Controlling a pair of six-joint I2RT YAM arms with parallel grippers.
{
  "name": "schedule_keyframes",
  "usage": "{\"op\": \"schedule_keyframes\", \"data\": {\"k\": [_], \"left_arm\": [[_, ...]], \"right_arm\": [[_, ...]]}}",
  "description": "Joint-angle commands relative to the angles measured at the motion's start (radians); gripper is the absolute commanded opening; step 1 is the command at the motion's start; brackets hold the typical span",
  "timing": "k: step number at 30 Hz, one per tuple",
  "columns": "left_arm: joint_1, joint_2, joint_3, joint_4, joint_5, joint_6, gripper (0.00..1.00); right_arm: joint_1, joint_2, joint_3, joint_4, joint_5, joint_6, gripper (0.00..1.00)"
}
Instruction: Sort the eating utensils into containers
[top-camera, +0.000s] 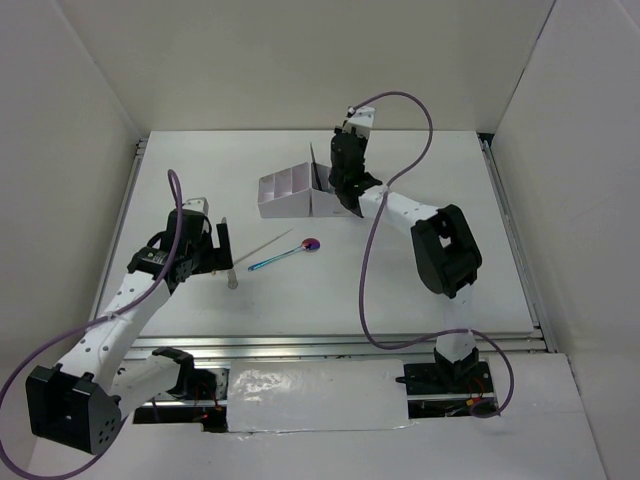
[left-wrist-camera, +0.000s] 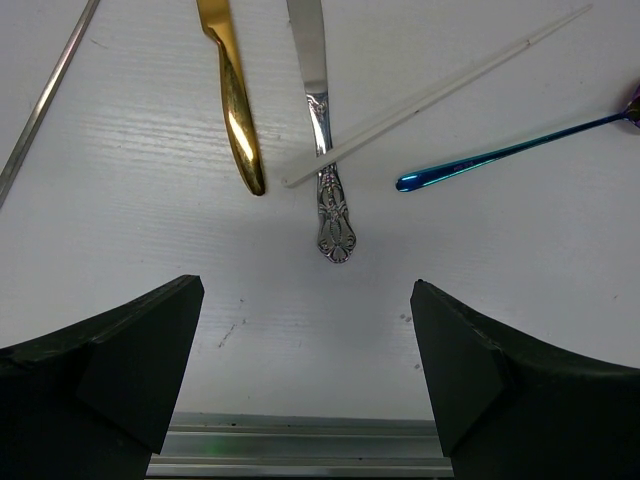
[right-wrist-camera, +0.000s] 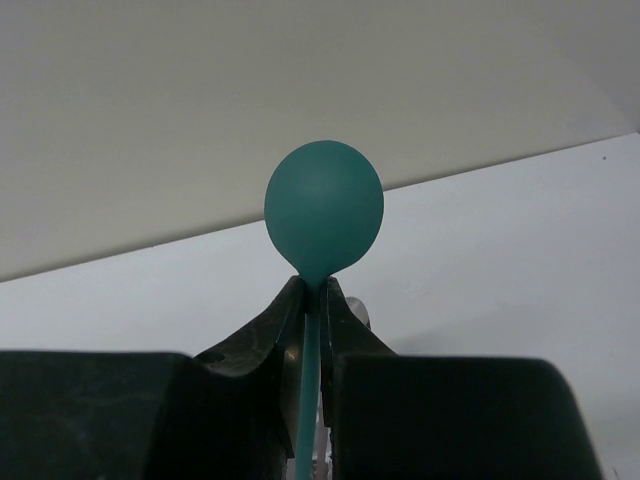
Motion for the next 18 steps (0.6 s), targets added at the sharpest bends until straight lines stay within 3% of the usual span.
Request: {"op": "schedule_keyframes", "data": {"k": [1, 8, 11, 14, 15, 18], "left_arm": [[0.004, -0.003, 0.011, 0.005, -0.01, -0.014, 0.99], [0.004, -0.002, 0.011, 0.012, 0.003, -0.008, 0.99], [0.004, 0.0, 0.012, 0.009, 0.006, -0.008, 0.99], [0.004, -0.011, 0.009, 0.011, 0.004, -0.008, 0.99], [0.004, -0.014, 0.008, 0.009, 0.004, -0.008, 0.99], [0.004, -0.016, 0.009, 0.011, 0.006, -0.008, 0.99]], "right_arm": [[0.017, 0.014, -0.023, 0.041, 0.003, 0.045, 0.0], [0.026, 0.024, -0.025, -0.002, -0.019, 0.075, 0.0], [0.036, 0.034, -0.032, -0.008, -0.017, 0.08, 0.05], [0.046, 0.024, -0.046, -0.009, -0.023, 0.075, 0.31], [0.048, 0.02, -0.048, -0.012, -0.025, 0.075, 0.46], [0.053, -0.011, -0.046, -0.028, -0.017, 0.065, 0.55]]}}
